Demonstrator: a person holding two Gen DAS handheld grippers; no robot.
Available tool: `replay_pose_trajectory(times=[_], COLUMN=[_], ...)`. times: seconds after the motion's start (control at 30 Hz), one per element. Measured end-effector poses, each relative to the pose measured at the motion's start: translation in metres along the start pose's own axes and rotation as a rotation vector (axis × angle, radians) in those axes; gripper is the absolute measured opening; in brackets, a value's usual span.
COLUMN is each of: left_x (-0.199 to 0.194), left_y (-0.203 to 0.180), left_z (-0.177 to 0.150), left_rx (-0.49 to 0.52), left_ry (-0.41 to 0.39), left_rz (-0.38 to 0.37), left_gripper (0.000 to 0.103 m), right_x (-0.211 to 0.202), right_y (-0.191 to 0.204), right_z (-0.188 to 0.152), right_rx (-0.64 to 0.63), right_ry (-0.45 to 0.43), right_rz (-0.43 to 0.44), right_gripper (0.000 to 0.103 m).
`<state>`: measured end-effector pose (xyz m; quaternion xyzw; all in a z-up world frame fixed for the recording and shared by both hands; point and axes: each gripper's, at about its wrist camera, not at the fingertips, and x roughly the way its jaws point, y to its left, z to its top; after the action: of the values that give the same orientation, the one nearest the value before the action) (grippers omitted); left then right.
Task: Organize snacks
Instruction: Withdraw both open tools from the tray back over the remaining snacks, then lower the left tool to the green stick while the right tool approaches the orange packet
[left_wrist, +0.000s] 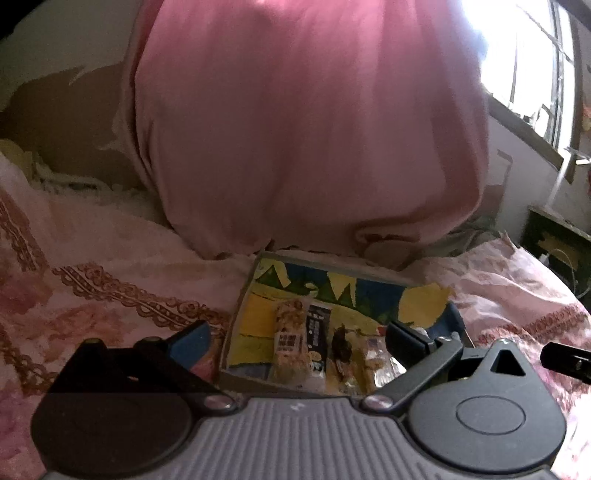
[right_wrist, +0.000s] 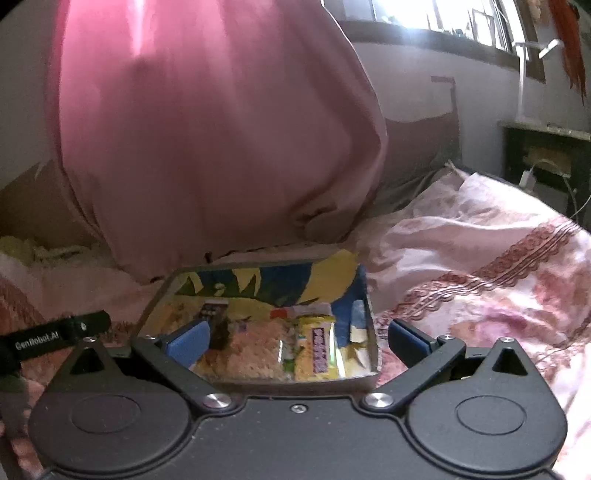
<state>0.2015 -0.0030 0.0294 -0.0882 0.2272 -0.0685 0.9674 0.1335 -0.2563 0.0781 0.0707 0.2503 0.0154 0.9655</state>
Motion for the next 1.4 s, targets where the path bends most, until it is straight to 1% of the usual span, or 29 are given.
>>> replay_pose_trajectory(times=[0.17, 0.27, 0.37, 0.6, 0.77, 0.87, 1.03, 1.27, 1.4], left_x=[-0.029, -0.044, -0.055, -0.068, -0.07, -0.07, -0.074, -0.073, -0.068], left_y=[-0.008, -0.015, -0.023, -0.041, -0.045, -0.044, -0.044, -0.052, -0.057], left_z=[-0.013, -0.021, -0.028, -0.049, -0.061, -0.066, -0.075, -0.087, -0.095], left_rx=[0.03, 0.058, 0.09, 0.152, 0.155, 0.139, 0.136, 0.188, 0.223], left_ry=[0.01, 0.01, 0.023, 0.085, 0.155, 0.195, 0.237, 0.294, 0.342], left_rz=[-0.01, -0.011, -0.015, -0.04, -0.077, -0.077, -0.079, -0.055, -0.042], left_gripper=[0.103, 0.103, 0.103, 0.103, 0.103, 0.103, 0.103, 0.103, 0.103], right_x=[-0.026, -0.041, -0.055, -0.081, -0.089, -0.091, -0.09, -0.084, -0.077], right_y=[-0.008, -0.012, -0.017, -0.021, -0.02, -0.019, -0.016, -0.008, -0.01], right_z=[-0.012, -0.019, -0.028, -0.046, -0.059, -0.068, -0.08, -0.091, -0.095], right_rx=[-0.014, -0.013, -0.022, -0.063, -0.107, -0.12, -0.148, -0.199, -0.201], right_ry=[-0.008, -0.031, -0.036, -0.005, 0.029, 0.059, 0.116, 0.165, 0.2], right_rz=[-0.014, -0.05, -0.071, -0.07, -0.067, -0.071, -0.078, -0.083, -0.09], right_gripper=[0.102, 0.102, 0.102, 0.102, 0.102, 0.102, 0.102, 0.102, 0.102])
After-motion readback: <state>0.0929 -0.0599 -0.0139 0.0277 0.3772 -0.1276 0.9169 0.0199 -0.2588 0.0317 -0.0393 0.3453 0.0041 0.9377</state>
